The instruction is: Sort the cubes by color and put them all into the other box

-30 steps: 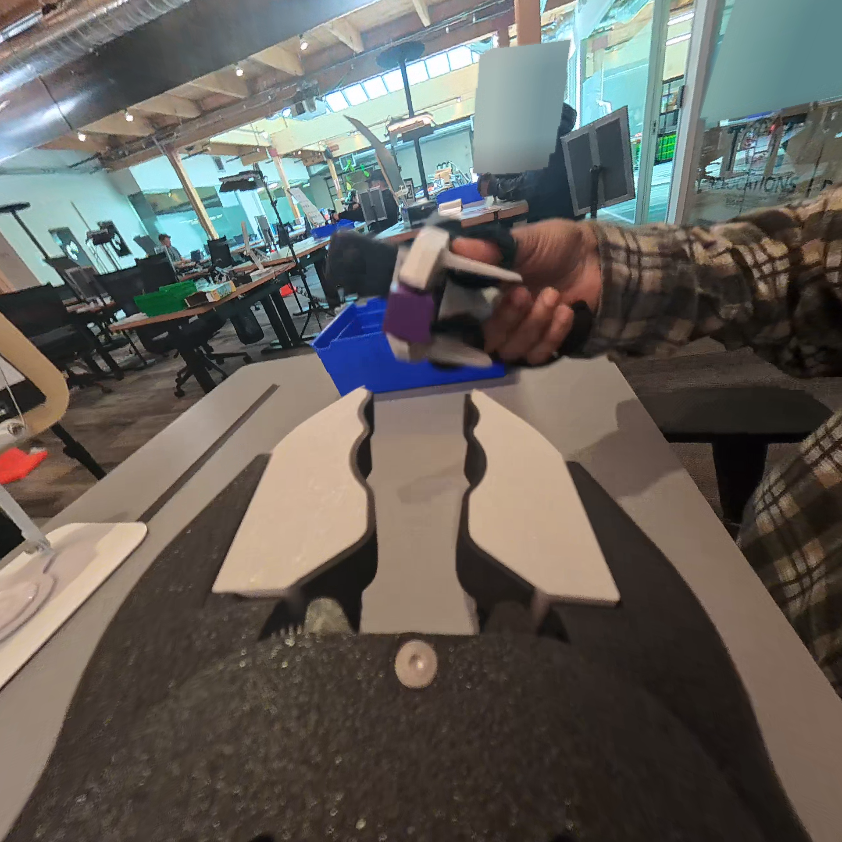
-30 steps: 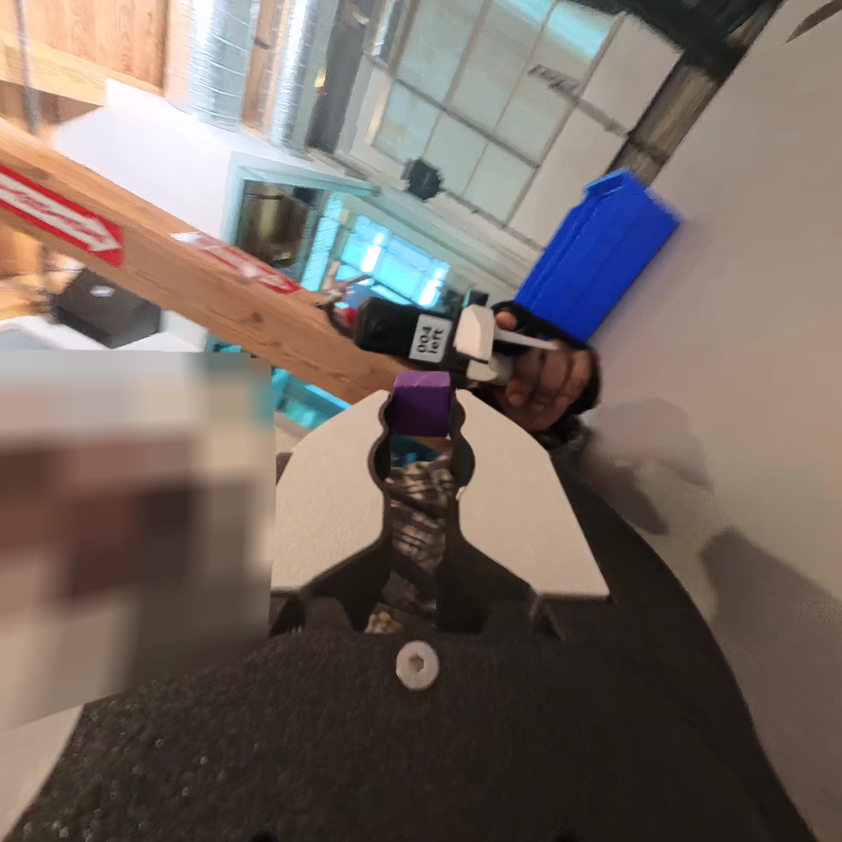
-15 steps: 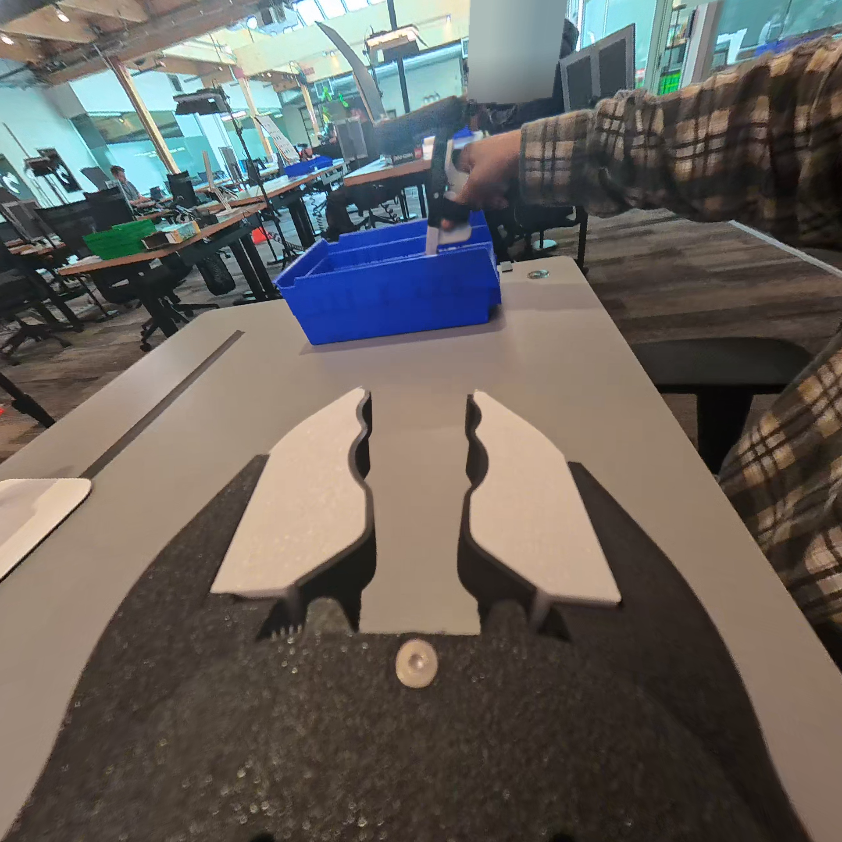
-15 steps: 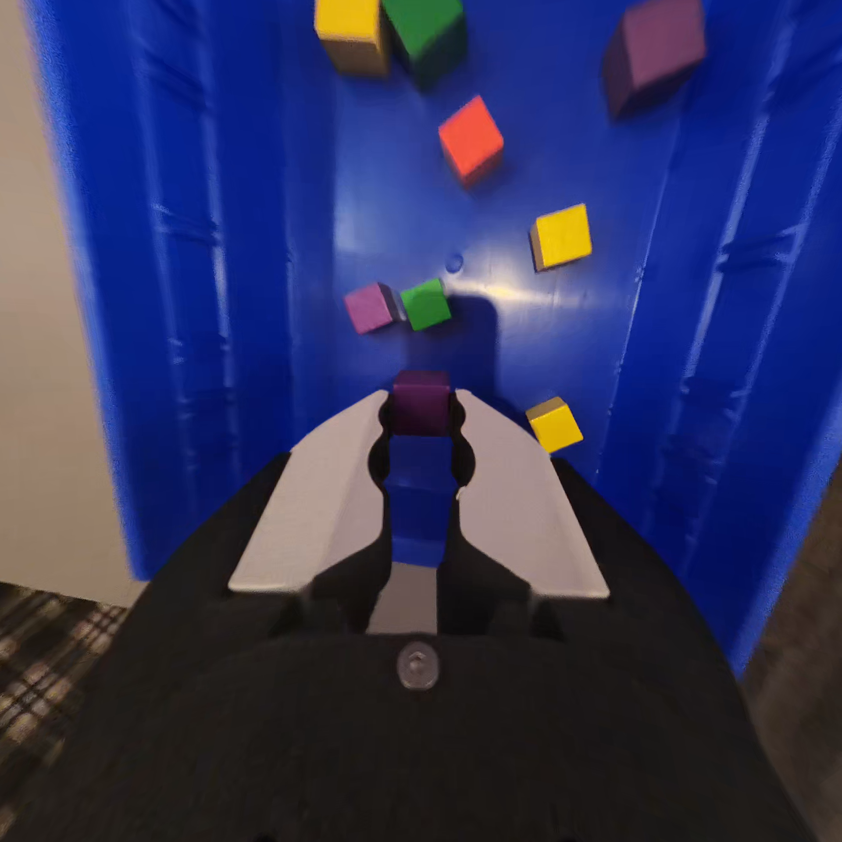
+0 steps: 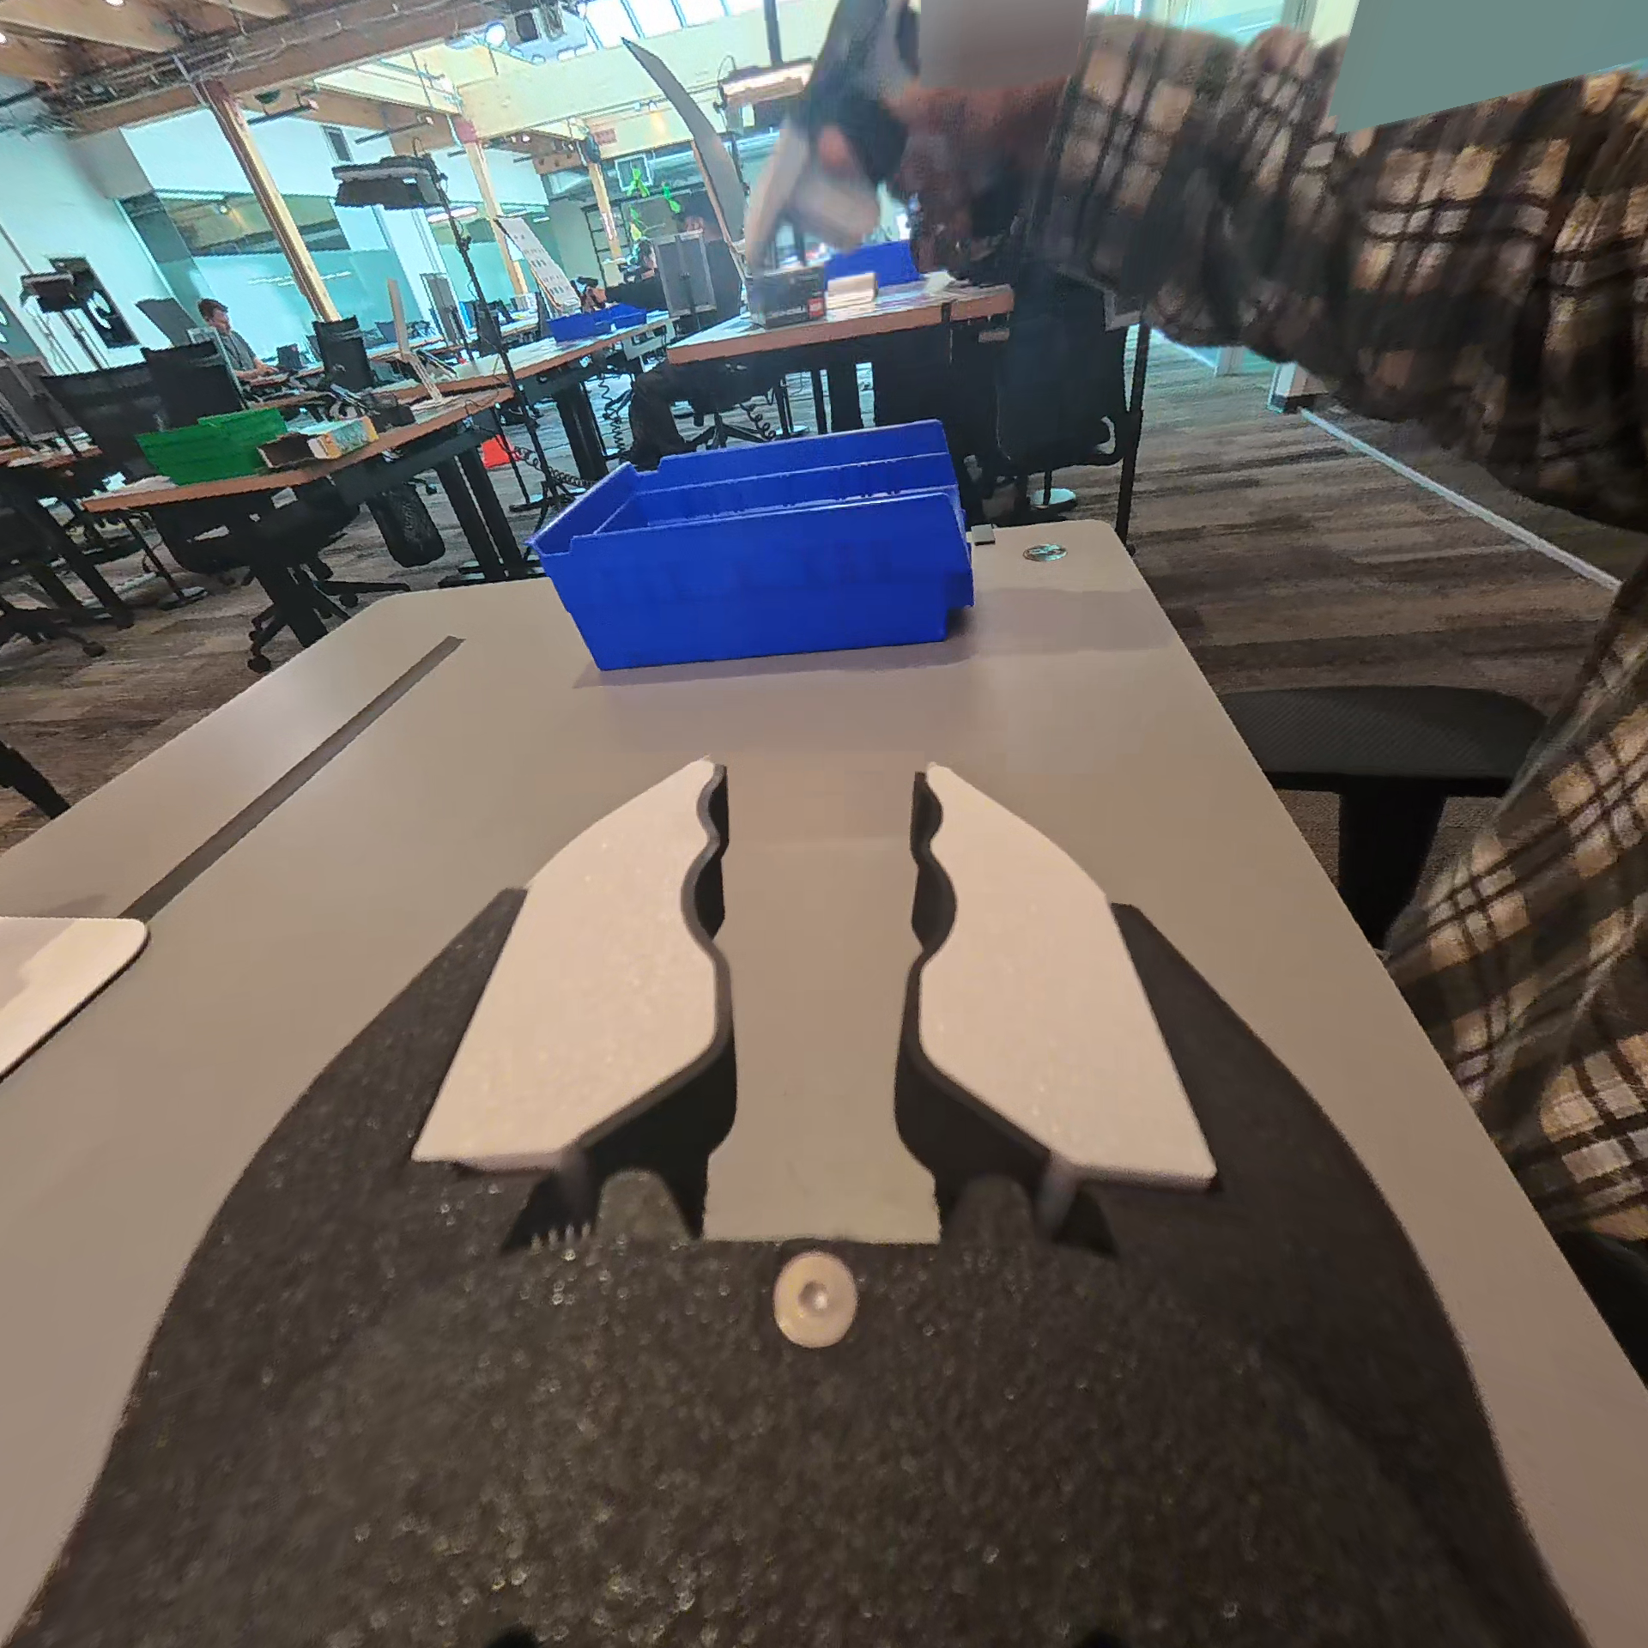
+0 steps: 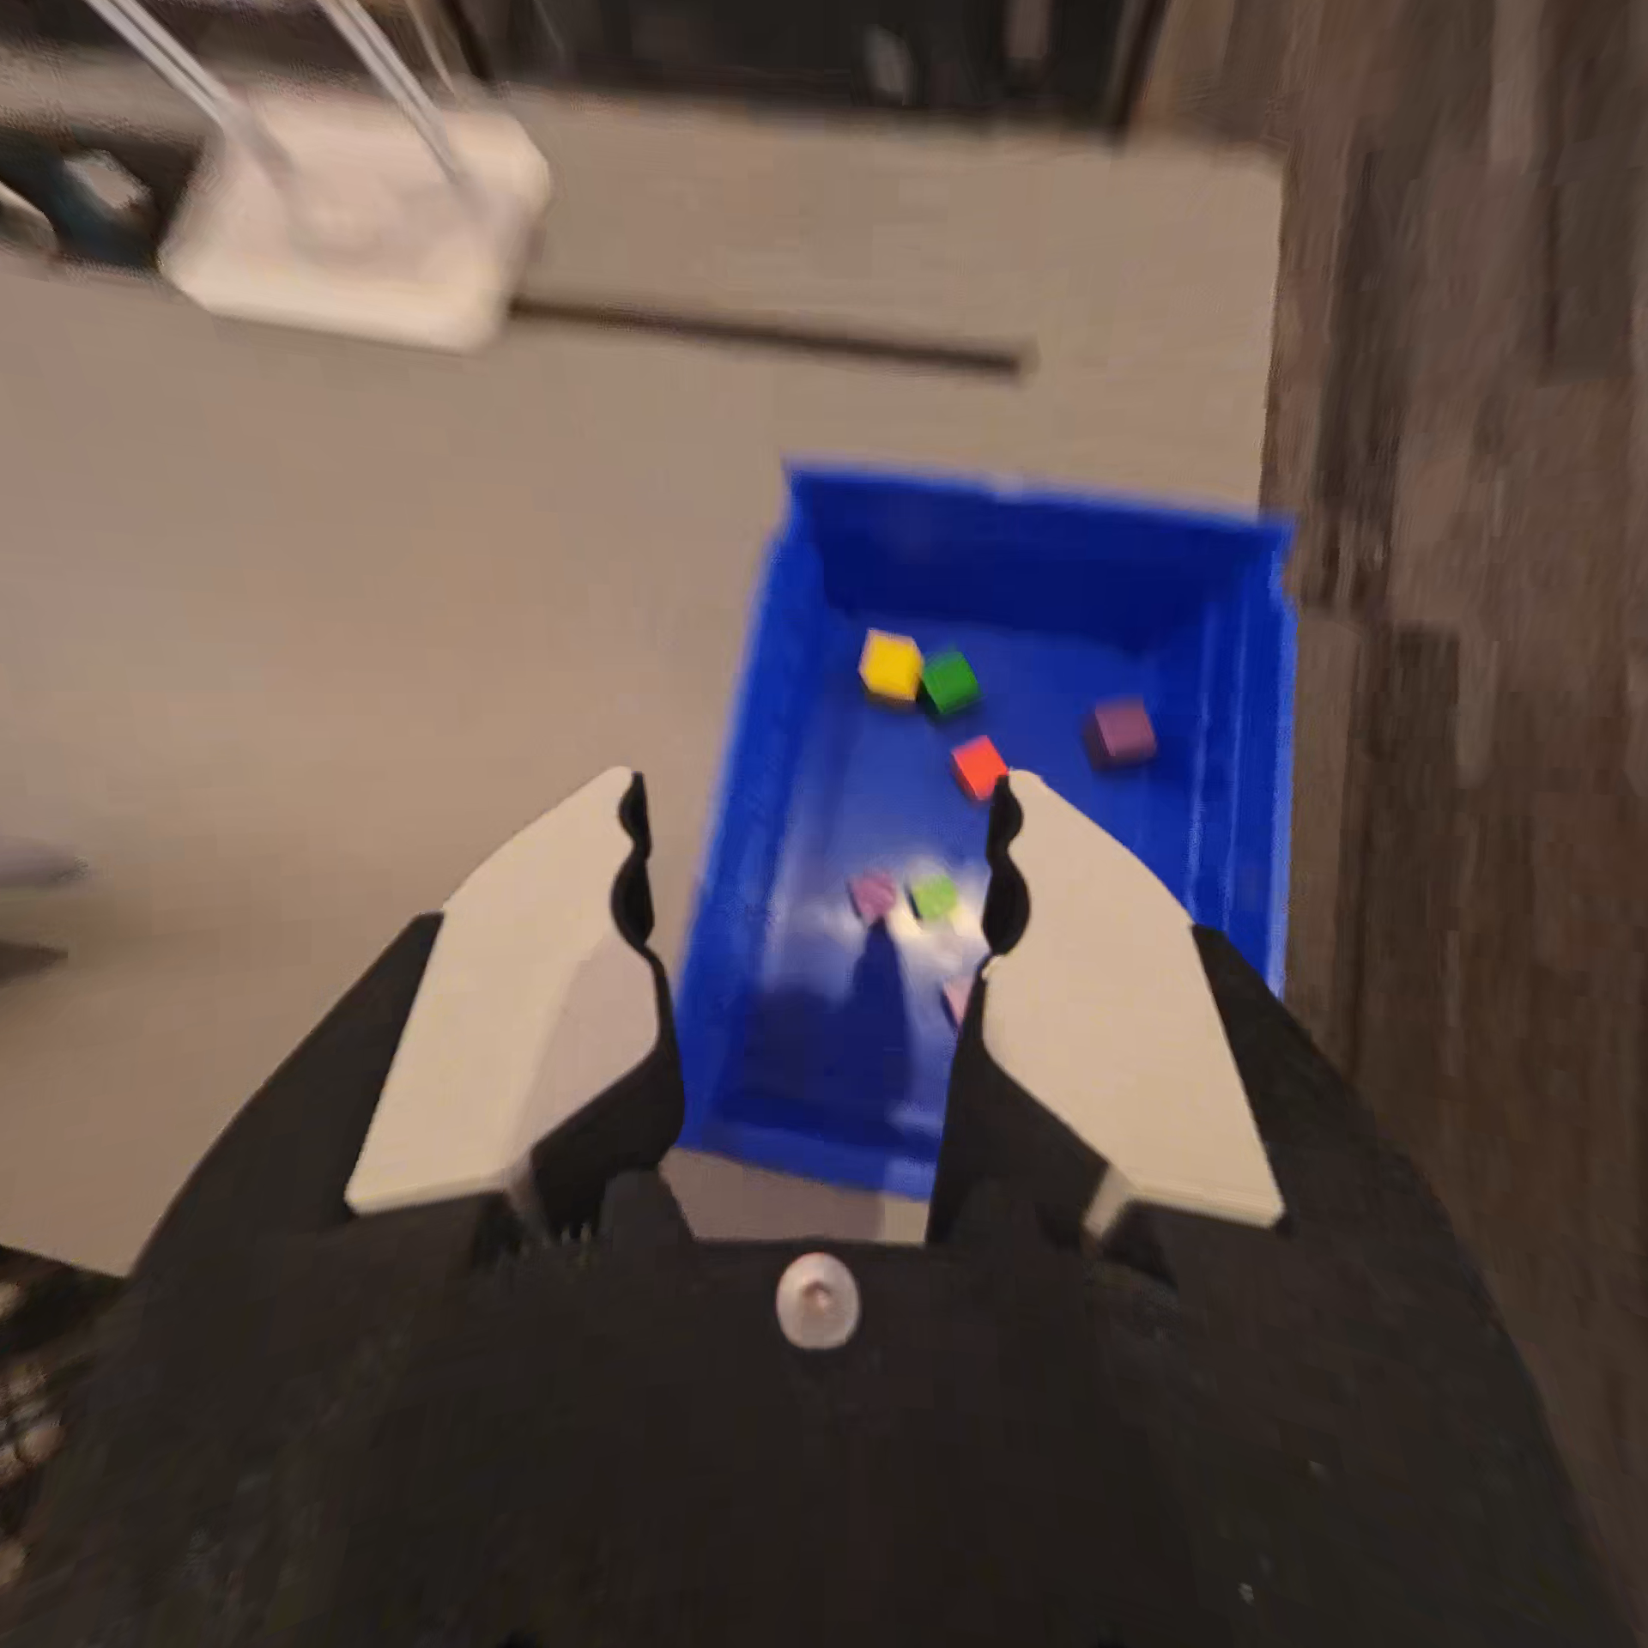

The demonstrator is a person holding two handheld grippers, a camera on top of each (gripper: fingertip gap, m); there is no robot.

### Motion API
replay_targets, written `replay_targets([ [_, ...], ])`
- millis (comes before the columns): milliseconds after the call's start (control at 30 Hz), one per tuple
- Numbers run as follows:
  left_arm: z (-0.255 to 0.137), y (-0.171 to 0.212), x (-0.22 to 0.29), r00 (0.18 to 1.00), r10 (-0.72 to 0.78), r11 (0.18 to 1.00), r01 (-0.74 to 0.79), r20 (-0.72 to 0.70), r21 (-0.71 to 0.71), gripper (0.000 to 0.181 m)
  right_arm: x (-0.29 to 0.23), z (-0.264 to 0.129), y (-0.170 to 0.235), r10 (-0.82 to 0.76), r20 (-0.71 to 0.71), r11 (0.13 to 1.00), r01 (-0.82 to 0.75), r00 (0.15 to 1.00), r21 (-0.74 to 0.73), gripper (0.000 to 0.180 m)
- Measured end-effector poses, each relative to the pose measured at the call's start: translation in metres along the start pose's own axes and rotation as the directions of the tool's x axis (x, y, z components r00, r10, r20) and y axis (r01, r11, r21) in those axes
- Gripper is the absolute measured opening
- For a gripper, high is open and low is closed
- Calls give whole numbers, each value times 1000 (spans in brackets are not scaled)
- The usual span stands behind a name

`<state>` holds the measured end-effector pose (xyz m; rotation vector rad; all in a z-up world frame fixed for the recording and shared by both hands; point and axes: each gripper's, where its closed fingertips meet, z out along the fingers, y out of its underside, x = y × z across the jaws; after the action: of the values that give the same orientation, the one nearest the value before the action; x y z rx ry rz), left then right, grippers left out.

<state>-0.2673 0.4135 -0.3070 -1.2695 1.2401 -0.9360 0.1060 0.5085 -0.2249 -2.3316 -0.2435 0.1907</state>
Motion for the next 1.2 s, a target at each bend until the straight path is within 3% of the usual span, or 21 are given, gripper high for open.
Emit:
replay_targets([
  [67, 0, -1, -2, 1000, -1, 1000, 1, 11, 4, 39, -43, -20, -32, -55, 83, 982, 39, 995, 184, 73],
  [167, -1, -3, -5, 999, -25, 1000, 25, 23, 11, 40, -112, -23, -46, -146, 220, 924, 54, 965, 379, 73],
  [267, -9, -9, -13, 997, -30, 1000, 29, 74, 10, 40, -177, 5, -36, -244, 361, 863, 31, 900, 505, 78],
  [400, -42, -27, -25, 981, -28, 1000, 27, 190, 9, 40, -238, 66, -18, -310, 470, 823, -15, 826, 568, 79],
  [567, -126, -43, -36, 935, -40, 996, 65, 353, -60, 42, -286, 112, -10, -354, 518, 780, -60, 779, 623, 76],
  [733, -267, -40, -67, 777, 79, 942, 147, 624, -303, 45, -313, 133, 2, -430, 493, 755, 3, 756, 655, 73],
  [833, -362, -14, -92, 699, 264, 797, 230, 665, -558, 53, -322, 146, 18, -451, 513, 778, 40, 730, 627, 74],
  [933, -429, 28, -109, 770, 282, 611, 316, 572, -726, 58, -326, 153, 28, -448, 542, 797, 44, 711, 602, 74],
  [1067, -479, 89, -124, 865, 182, 345, 389, 468, -854, 62, -325, 153, 30, -459, 537, 794, 54, 708, 606, 73],
  [1200, -503, 133, -139, 937, 147, 84, 307, 317, -948, 62, -323, 154, 31, -470, 527, 789, 68, 708, 611, 73],
])
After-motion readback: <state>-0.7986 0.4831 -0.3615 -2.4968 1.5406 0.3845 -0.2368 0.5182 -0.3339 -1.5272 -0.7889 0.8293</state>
